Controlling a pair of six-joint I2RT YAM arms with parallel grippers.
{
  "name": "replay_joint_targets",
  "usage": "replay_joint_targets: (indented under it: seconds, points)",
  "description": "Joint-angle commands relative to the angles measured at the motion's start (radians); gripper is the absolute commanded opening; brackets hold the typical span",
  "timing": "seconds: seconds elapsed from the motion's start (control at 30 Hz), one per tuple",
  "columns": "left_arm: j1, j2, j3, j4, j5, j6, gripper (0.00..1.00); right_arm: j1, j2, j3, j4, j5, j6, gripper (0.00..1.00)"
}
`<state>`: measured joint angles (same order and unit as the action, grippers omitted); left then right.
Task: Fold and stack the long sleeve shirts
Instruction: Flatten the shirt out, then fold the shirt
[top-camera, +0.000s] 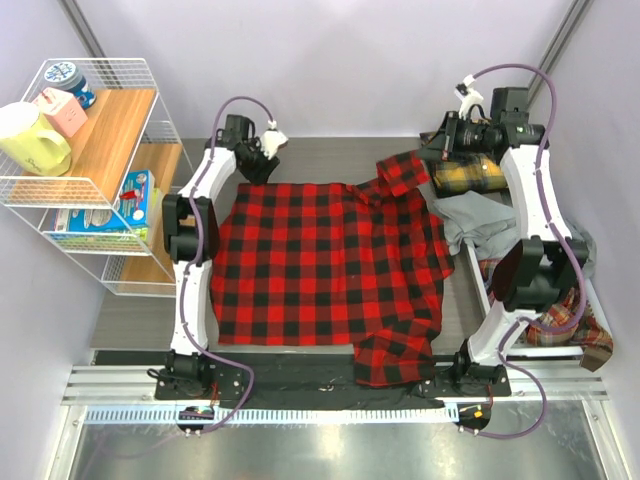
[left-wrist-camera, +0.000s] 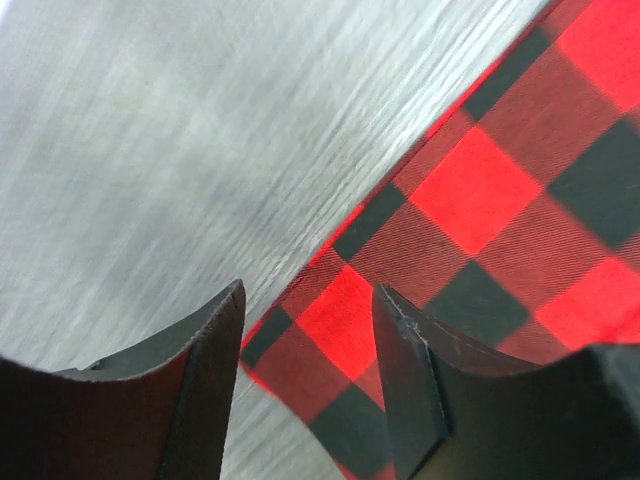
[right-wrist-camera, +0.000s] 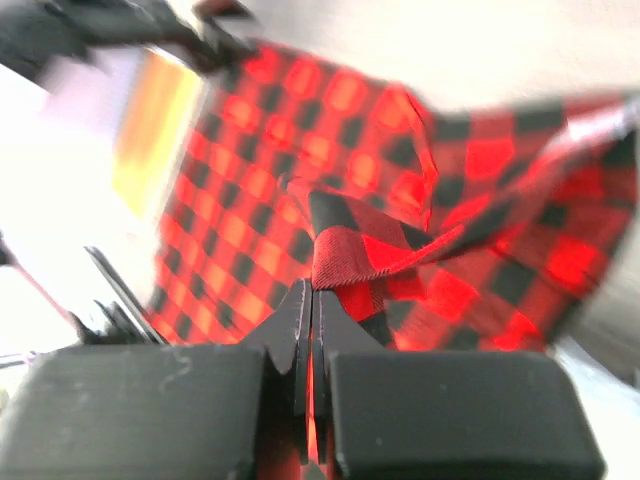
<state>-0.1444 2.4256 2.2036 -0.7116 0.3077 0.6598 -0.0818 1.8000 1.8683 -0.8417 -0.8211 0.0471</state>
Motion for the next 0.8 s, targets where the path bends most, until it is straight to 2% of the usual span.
replay_joint_targets:
  seconds: [0.0,0.1,0.27,0.57,0.67,0.77]
  points:
    - [0.034,0.026,0.042,0.004,0.002,0.106,0.53,0.007,-0.131,-0.115,0.441,-0.095,0.348,0.01]
    - [0.052,0.047,0.048,0.003,-0.013,0.139,0.51,0.016,-0.148,-0.135,0.523,-0.090,0.428,0.01]
    - [0.068,0.081,0.064,-0.058,-0.018,0.193,0.46,0.039,-0.140,-0.149,0.527,-0.078,0.424,0.01]
    - [0.078,0.104,0.044,-0.077,-0.015,0.215,0.40,0.050,-0.070,-0.100,0.538,-0.056,0.422,0.01]
    - [0.080,0.116,0.045,-0.095,-0.009,0.224,0.36,0.054,-0.045,-0.077,0.568,-0.040,0.428,0.01]
    - [0.083,0.125,0.051,-0.077,-0.012,0.205,0.23,0.062,0.015,-0.028,0.639,-0.012,0.451,0.01]
